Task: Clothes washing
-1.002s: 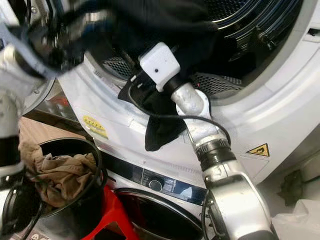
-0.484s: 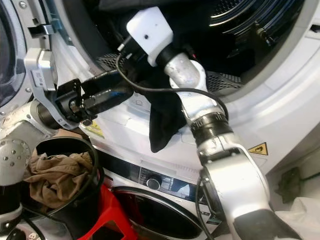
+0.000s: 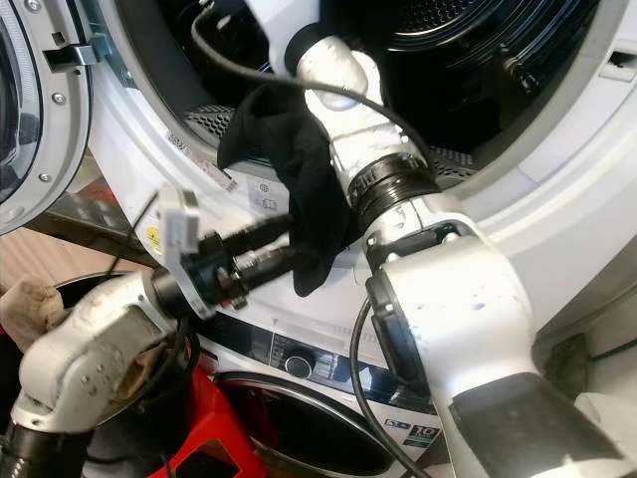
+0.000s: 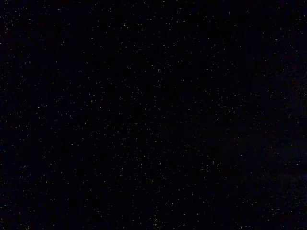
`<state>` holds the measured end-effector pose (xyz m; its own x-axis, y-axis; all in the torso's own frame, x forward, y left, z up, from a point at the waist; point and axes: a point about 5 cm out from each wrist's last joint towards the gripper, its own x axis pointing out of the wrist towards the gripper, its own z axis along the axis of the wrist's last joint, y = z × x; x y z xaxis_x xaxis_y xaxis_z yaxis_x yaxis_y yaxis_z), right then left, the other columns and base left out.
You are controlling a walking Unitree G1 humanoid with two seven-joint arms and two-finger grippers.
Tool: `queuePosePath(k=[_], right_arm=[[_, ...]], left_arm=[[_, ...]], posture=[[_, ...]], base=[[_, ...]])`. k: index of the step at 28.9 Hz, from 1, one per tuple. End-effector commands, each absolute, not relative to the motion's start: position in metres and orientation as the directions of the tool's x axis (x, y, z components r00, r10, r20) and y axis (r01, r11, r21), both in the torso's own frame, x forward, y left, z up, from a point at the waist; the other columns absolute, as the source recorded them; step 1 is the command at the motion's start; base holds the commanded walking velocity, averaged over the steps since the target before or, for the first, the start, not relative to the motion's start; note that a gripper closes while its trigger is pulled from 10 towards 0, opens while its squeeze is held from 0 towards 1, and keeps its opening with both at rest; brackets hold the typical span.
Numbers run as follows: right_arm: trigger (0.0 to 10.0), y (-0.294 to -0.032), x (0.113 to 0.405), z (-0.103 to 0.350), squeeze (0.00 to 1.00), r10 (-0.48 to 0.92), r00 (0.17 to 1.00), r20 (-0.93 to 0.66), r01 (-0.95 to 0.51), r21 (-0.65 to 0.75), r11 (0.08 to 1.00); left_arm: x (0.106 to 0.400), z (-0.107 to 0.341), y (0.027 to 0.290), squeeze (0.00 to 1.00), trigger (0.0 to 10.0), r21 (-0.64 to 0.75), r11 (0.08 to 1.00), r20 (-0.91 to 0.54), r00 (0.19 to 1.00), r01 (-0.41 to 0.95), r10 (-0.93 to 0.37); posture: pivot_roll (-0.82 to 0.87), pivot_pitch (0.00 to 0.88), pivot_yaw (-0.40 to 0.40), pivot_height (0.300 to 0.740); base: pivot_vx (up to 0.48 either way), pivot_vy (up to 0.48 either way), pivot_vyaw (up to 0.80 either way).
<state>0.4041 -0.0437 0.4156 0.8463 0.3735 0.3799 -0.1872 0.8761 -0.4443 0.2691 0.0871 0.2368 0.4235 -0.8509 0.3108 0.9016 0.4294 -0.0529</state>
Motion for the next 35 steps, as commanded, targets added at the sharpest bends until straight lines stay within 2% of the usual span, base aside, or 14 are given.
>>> queuePosePath(k=[1,3,5,6,9,11,13,19,22,26,30,33,34,35], right_arm=[[10.0,-0.067,0.404,0.436,0.0,0.222,0.884,0.411,-0.081,-0.333,0.939],[10.0,-0.074,0.404,0.44,0.0,0.176,0.89,0.421,-0.052,-0.289,0.956],[10.0,-0.083,0.405,0.444,0.0,0.114,0.908,0.404,-0.043,-0.181,0.982],[10.0,-0.083,0.405,0.444,0.0,0.114,0.908,0.404,-0.043,-0.181,0.982],[10.0,-0.054,0.402,0.436,0.0,0.309,0.884,0.35,-0.209,-0.295,0.932],[10.0,-0.029,0.401,0.417,0.0,0.471,0.848,0.244,-0.352,-0.407,0.843],[10.0,-0.029,0.404,0.407,0.0,0.454,0.866,0.208,-0.325,-0.455,0.829],[10.0,-0.024,0.407,0.385,0.0,0.512,0.848,0.139,-0.409,-0.441,0.798],[10.0,-0.029,0.401,0.408,0.0,0.552,0.78,0.294,-0.488,-0.268,0.831],[10.0,-0.054,0.394,0.441,0.0,0.487,0.703,0.519,-0.51,-0.11,0.853],[10.0,-0.062,0.393,0.443,0.0,0.491,0.671,0.556,-0.527,-0.107,0.843],[10.0,-0.069,0.389,0.445,0.0,0.527,0.577,0.624,-0.615,-0.093,0.783],[10.0,-0.074,0.384,0.45,0.0,0.542,0.491,0.681,-0.684,-0.084,0.725],[10.0,-0.077,0.382,0.452,0.0,0.545,0.448,0.708,-0.721,-0.075,0.689]], left_arm=[[0.262,0.241,0.081,0.0,10.0,-0.012,0.425,0.323,0.406,0.905,-0.855],[0.26,0.239,0.079,0.0,10.0,-0.023,0.427,0.323,0.41,0.904,-0.853],[0.255,0.231,0.072,0.0,10.0,-0.045,0.431,0.31,0.422,0.901,-0.852],[0.255,0.231,0.072,0.0,10.0,-0.045,0.431,0.31,0.422,0.901,-0.852],[0.247,0.219,0.062,0.0,10.0,-0.05,0.415,0.274,0.412,0.908,-0.869],[0.243,0.216,0.055,0.0,10.0,-0.063,0.405,0.275,0.406,0.912,-0.871],[0.242,0.218,0.052,0.0,10.0,-0.071,0.401,0.291,0.403,0.913,-0.868],[0.24,0.219,0.046,0.0,10.0,-0.079,0.393,0.304,0.398,0.916,-0.866],[0.241,0.22,0.044,0.0,10.0,-0.078,0.404,0.313,0.407,0.912,-0.858],[0.241,0.219,0.043,0.0,10.0,-0.082,0.398,0.312,0.403,0.913,-0.86],[0.241,0.216,0.043,0.0,10.0,-0.079,0.391,0.297,0.396,0.917,-0.869],[0.239,0.213,0.043,0.0,10.0,-0.062,0.383,0.27,0.385,0.922,-0.882],[0.237,0.211,0.043,0.0,10.0,-0.053,0.378,0.256,0.378,0.924,-0.89],[0.237,0.21,0.043,0.0,10.0,-0.049,0.376,0.251,0.376,0.925,-0.892]], posture=[[0.11,0.006,-0.072,0.74],[0.12,0.007,-0.076,0.74],[0.12,0.006,-0.087,0.74],[0.12,0.006,-0.087,0.74],[0.12,0.014,-0.087,0.74],[0.12,0.019,-0.087,0.74],[0.11,0.025,-0.084,0.74],[0.11,0.031,-0.085,0.74],[0.1,0.042,-0.077,0.74],[0.07,0.058,-0.06,0.74],[0.06,0.059,-0.053,0.74],[0.06,0.062,-0.051,0.74],[0.05,0.064,-0.047,0.74],[0.05,0.068,-0.044,0.74]], base=[[0.0,0.0,0.0],[0.0,0.0,0.0],[0.0,0.0,0.0],[0.0,0.0,0.0],[0.0,0.0,0.0],[0.0,0.0,0.0],[0.0,0.0,0.0],[0.0,0.0,0.0],[0.0,0.0,0.0],[0.0,0.0,0.0],[0.0,0.0,0.0],[0.0,0.0,0.0],[0.0,0.0,0.0],[0.0,0.0,0.0]])
